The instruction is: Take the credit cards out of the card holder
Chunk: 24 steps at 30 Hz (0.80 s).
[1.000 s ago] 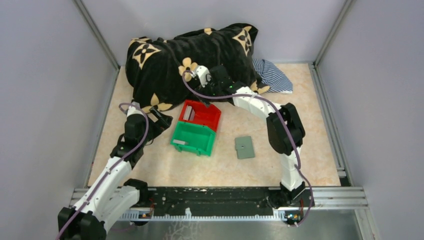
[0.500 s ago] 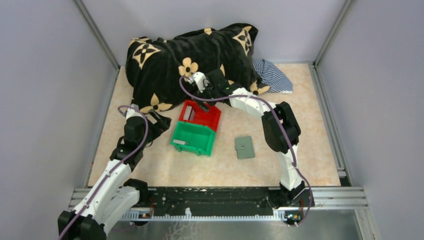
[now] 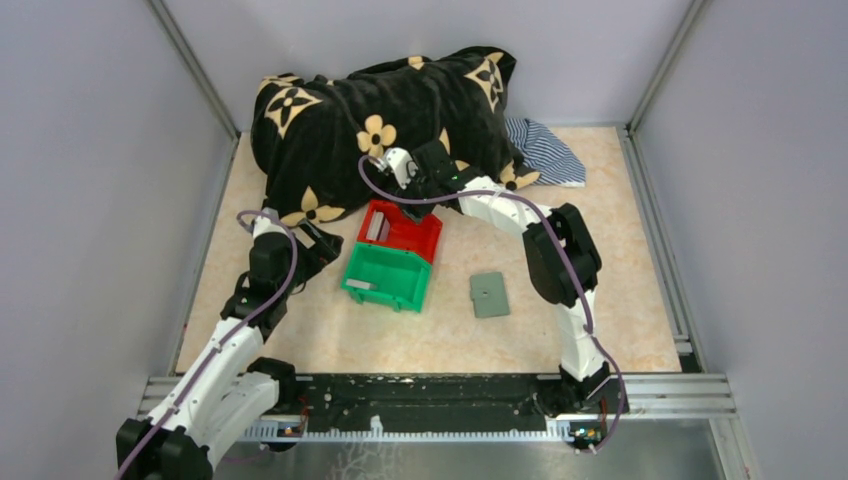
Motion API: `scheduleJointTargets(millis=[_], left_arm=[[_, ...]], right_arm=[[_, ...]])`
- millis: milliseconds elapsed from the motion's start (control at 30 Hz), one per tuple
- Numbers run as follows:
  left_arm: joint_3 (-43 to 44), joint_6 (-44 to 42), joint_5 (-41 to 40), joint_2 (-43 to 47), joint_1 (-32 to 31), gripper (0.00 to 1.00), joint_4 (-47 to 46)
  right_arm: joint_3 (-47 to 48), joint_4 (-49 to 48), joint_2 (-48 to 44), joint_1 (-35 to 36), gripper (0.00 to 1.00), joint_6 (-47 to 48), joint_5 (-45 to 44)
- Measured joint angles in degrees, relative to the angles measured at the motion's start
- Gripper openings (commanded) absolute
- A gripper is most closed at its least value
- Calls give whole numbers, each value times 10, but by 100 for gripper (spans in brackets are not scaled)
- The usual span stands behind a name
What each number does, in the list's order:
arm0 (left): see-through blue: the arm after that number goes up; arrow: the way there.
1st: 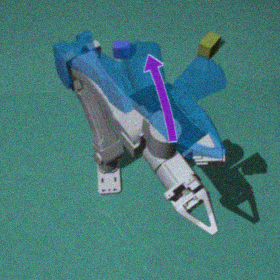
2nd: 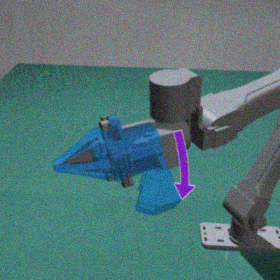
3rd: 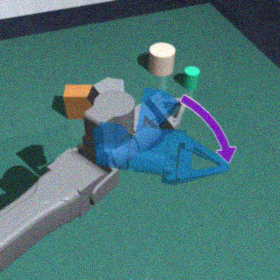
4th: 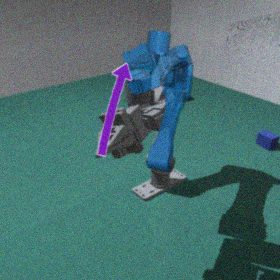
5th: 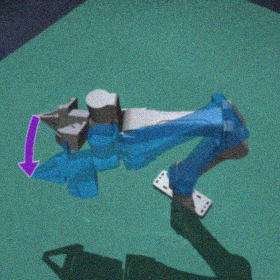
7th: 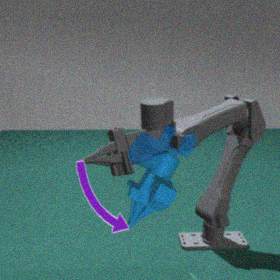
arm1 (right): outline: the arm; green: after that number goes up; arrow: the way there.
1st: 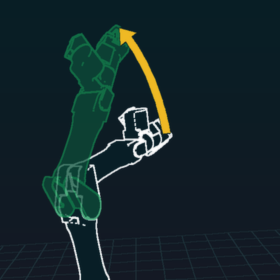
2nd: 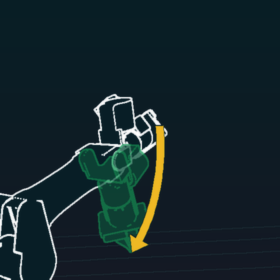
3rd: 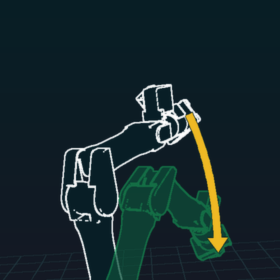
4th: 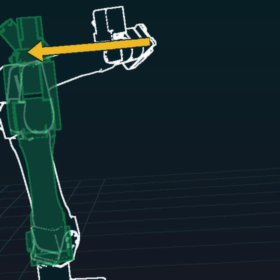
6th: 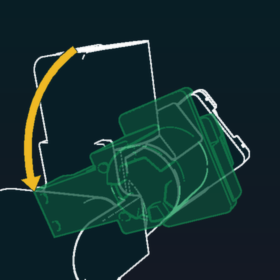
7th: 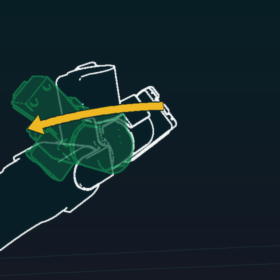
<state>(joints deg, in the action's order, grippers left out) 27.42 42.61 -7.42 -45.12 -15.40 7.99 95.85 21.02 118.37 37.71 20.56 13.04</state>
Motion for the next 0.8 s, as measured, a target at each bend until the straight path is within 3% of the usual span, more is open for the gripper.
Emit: scheduleJointTargets(millis=[167, 400, 500, 800], left_arm=[[0, 0, 0, -2, 0, 99, -1], [-1, 0, 0, -2, 0, 99, -3], [-2, 0, 0, -3, 0, 99, -3], [-3, 0, 2, -10, 0, 99, -4]], right_arm=[[-14, 2, 0, 0, 61, -1, 1], [-17, 2, 3, 0, 51, 0, 1], [-22, 0, 3, 0, 40, -1, 1], [-60, -42, 1, 0, 39, 0, -14]])
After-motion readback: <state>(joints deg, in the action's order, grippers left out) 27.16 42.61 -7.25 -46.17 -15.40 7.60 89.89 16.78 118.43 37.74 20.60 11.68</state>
